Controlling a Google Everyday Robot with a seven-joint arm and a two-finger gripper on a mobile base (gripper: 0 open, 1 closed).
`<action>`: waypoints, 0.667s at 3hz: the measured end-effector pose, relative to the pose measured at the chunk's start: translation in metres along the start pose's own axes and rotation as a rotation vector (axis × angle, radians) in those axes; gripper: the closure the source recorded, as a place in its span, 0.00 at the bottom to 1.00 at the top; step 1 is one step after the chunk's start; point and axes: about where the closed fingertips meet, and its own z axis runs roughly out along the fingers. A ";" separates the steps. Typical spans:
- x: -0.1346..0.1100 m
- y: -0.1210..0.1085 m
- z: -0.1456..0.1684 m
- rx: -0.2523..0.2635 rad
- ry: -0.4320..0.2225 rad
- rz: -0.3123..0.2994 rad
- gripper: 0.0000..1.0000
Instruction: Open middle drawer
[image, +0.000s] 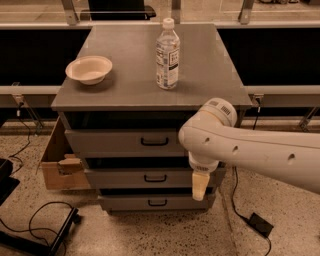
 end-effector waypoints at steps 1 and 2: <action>-0.002 0.024 0.043 -0.043 0.014 -0.053 0.00; -0.009 0.035 0.084 -0.050 0.012 -0.104 0.00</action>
Offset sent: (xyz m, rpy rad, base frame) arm 0.0001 0.0126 -0.1429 -0.0408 0.0672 0.1614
